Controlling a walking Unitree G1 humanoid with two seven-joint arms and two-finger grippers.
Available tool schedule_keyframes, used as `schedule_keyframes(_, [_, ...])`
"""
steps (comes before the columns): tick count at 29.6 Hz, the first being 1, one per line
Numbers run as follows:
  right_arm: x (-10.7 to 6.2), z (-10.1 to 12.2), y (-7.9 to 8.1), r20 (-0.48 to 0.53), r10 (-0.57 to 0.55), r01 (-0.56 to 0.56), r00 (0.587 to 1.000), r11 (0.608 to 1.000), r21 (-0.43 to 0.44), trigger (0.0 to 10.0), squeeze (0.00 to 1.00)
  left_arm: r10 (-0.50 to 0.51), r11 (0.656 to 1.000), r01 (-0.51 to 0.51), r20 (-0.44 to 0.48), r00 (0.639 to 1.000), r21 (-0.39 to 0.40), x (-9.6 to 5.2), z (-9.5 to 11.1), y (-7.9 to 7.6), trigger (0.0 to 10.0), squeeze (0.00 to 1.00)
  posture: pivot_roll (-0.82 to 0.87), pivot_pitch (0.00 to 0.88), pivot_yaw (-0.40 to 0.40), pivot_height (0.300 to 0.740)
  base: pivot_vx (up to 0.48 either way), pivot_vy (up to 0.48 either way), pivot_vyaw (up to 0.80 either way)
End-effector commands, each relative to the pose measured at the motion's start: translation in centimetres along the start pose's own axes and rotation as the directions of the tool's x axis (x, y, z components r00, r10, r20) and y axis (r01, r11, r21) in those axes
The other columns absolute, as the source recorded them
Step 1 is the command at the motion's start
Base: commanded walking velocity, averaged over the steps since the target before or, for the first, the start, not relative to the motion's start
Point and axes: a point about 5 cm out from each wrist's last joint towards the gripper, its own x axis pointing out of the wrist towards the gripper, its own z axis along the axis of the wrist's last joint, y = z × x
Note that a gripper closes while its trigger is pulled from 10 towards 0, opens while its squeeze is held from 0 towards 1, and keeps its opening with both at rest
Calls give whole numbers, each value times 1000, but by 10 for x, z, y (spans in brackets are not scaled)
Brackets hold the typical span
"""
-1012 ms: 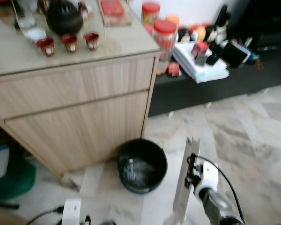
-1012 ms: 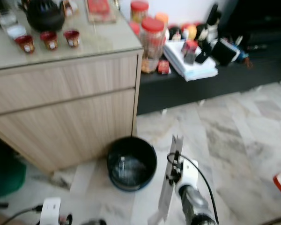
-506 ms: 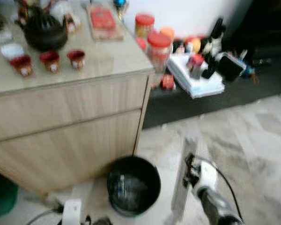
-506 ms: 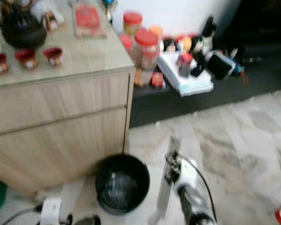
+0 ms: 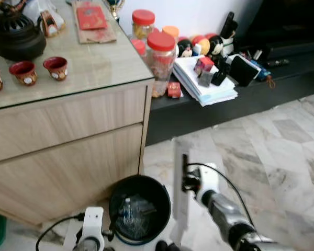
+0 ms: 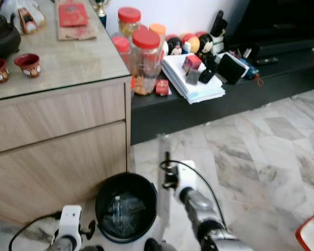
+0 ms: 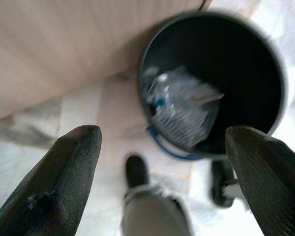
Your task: Picking trash to rubbish bin
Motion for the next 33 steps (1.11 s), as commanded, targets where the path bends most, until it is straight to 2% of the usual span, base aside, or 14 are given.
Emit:
schedule_keyframes(1, [4,10,6,15,31,-31,999,999,-17,10000,0,-63,998,63,25,998,-7,2,5,-10,10000,0,124,205,-142,740,0,0,0])
schedule_keyframes(6, [14,20,30,36,72,-71,997,997,-40,10000,0,-231,973,230,53,971,38,5,16,-33,10000,0,129,207,-144,740,0,0,0])
schedule_keyframes(8, [16,24,35,50,66,-64,997,997,-40,10000,0,-262,965,260,56,963,31,5,17,-37,10000,0,137,209,-148,740,0,0,0])
schedule_keyframes(17, [19,30,38,90,14,-14,996,1000,3,10000,0,-316,949,316,71,946,11,3,17,-44,10000,0,147,213,-160,740,0,0,0])
schedule_keyframes(18, [19,30,38,93,11,-12,996,1000,5,10000,243,-317,948,317,70,946,10,3,17,-44,10000,0,146,214,-162,740,0,0,0])
schedule_keyframes(19, [19,30,38,94,9,-10,995,1000,7,10000,243,-319,948,319,70,945,9,3,17,-44,10000,0,146,214,-162,740,0,0,0])
schedule_keyframes(20, [18,30,37,96,7,-8,995,1000,14,10000,1000,-319,948,320,68,945,6,3,16,-45,10000,0,146,214,-164,740,0,0,0])
schedule_keyframes(33, [18,35,33,134,-20,9,991,997,79,10000,1000,-325,946,326,68,943,-5,3,16,-45,10000,0,144,212,-166,740,0,0,0])
